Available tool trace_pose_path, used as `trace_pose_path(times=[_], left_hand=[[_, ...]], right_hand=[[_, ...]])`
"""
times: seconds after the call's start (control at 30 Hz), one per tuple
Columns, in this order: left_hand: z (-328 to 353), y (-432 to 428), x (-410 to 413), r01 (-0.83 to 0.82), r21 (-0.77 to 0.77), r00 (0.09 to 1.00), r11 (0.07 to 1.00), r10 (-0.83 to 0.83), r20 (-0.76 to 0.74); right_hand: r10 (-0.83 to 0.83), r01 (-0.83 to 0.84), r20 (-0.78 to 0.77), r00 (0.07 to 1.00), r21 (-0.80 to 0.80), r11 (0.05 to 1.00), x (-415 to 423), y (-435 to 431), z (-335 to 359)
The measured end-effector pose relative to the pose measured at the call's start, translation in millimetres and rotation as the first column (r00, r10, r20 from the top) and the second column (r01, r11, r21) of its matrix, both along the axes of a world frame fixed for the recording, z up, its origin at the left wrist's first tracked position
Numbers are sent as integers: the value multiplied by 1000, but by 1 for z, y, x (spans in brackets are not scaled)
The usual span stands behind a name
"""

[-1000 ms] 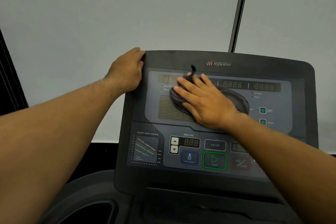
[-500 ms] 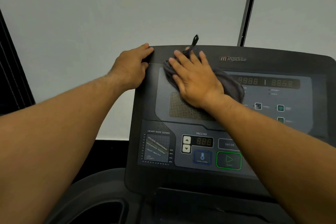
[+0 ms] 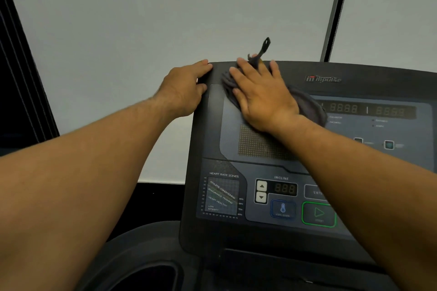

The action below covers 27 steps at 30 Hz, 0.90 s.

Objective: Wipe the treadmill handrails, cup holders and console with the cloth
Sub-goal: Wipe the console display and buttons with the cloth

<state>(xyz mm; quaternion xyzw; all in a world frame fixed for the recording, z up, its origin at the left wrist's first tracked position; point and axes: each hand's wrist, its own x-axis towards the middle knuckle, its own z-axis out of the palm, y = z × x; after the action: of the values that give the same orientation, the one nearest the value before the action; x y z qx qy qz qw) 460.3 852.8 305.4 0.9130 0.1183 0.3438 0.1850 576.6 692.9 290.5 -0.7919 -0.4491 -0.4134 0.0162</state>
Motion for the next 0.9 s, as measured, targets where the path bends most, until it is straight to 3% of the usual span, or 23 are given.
trace_pose_path(times=[0.27,0.4,0.63,0.77,0.9], left_hand=[[-3,0,-4,1,3,999,1000,-1,35],[-8,2,-8,3,-47,999,999,-2,38],[-7,14,-4,15,-118,1000,993,-16,-7],[-7,10,-5,-34,-70,999,997,36,31],[-8,9,-3,-11,-105,999,994,14,36]], right_hand=[[194,-167,80,978,-259,951,-15,-23,-31],[171,-153,67,983,-222,963,6,-34,-8],[43,-42,24,999,-50,998,-10,21,3],[76,-71,53,996,-102,992,-34,34,-23],[210,-176,96,973,-281,943,-39,15,-50]])
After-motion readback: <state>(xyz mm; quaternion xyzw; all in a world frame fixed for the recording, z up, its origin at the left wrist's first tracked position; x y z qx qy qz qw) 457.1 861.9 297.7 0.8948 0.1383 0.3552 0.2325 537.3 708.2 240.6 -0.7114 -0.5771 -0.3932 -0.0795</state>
